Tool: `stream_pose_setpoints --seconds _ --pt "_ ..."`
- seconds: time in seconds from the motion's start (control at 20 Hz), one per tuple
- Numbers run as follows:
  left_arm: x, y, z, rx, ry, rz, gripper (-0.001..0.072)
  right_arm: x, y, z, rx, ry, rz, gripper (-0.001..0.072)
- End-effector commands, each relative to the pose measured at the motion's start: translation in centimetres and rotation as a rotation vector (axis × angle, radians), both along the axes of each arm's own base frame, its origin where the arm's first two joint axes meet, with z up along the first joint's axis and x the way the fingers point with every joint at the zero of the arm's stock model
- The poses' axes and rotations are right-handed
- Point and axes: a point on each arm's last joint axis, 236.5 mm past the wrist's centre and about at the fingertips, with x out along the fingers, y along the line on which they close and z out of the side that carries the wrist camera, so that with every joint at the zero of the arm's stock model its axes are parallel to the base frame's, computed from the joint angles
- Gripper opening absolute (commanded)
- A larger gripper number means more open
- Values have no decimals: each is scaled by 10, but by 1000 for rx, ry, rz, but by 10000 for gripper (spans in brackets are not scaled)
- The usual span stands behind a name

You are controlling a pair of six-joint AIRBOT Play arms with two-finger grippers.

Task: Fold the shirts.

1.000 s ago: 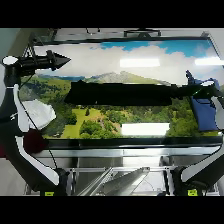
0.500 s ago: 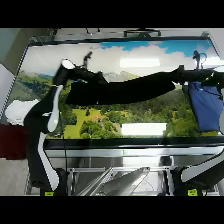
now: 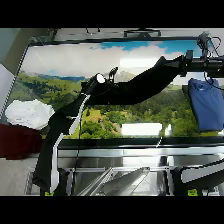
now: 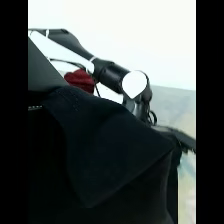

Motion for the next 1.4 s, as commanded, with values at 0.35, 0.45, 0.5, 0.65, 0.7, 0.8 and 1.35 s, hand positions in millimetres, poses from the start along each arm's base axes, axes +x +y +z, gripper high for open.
stream_pose_setpoints --seconds 0.35,0.45,0.5,0.65,0.7,0.8,1.35 --pt "0 121 298 -472 -200 -61 6 40 152 13 50 -110 -68 31" --pt "4 178 351 -460 -332 18 7 51 215 -10 8 -151 -122 32" --pt "4 204 373 -450 -396 55 7 54 248 -25 -10 -162 -156 31" --pt "0 260 401 -405 -536 153 8 53 329 -82 -127 -263 -278 32" --pt "-3 272 399 -390 -552 165 8 50 348 -108 -193 -283 -339 32" --pt "-11 285 389 -379 -531 186 9 31 382 -152 -344 -371 -351 267" --pt "-15 289 360 -369 -492 189 8 27 295 -131 -402 -317 53 547"
